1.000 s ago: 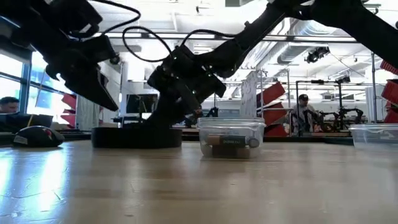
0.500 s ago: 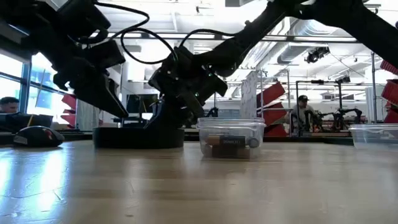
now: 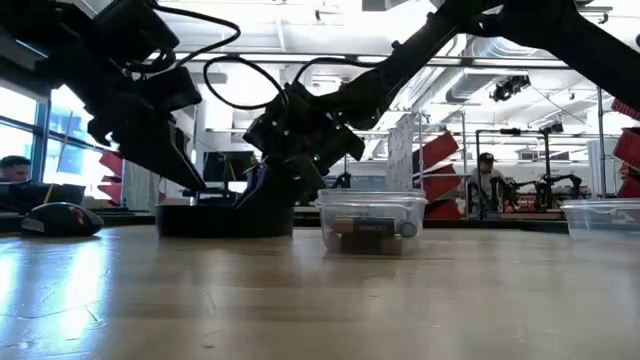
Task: Insert battery
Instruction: Move the wall clock
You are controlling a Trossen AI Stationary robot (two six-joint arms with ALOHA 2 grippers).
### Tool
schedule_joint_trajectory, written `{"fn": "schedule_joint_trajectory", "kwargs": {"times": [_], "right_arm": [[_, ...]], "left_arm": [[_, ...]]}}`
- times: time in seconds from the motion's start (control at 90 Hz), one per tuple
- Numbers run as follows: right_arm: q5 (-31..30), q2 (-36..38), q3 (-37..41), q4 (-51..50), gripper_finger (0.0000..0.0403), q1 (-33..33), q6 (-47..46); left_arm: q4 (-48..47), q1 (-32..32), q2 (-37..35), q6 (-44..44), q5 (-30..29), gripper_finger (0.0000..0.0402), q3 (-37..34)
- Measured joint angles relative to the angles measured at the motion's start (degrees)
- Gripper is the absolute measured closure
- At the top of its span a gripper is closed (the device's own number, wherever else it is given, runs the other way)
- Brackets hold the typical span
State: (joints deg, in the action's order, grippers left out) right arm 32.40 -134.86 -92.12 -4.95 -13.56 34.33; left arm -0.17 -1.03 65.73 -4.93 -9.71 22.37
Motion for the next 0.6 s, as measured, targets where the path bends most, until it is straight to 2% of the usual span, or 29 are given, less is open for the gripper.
{"fn": "schedule_joint_trajectory", "kwargs": {"times": [0.133,0.444,0.6], "right_arm": [[-0.18,0.0,-0.01,0.08,0.0397,-0.13,0.65],[1.57,0.32,0.09,0.53,0.0403,-0.7,-3.44],[2.58,0.32,-0.66,-0.63,0.0403,-0.7,-4.33]], "left_arm": [[0.01,0.02,0.0,0.07,0.04,0.0281,0.0],[-0.02,0.14,0.0,2.24,0.15,0.0281,0.0],[-0.35,2.86,1.96,4.03,0.47,0.0281,0.0]]}}
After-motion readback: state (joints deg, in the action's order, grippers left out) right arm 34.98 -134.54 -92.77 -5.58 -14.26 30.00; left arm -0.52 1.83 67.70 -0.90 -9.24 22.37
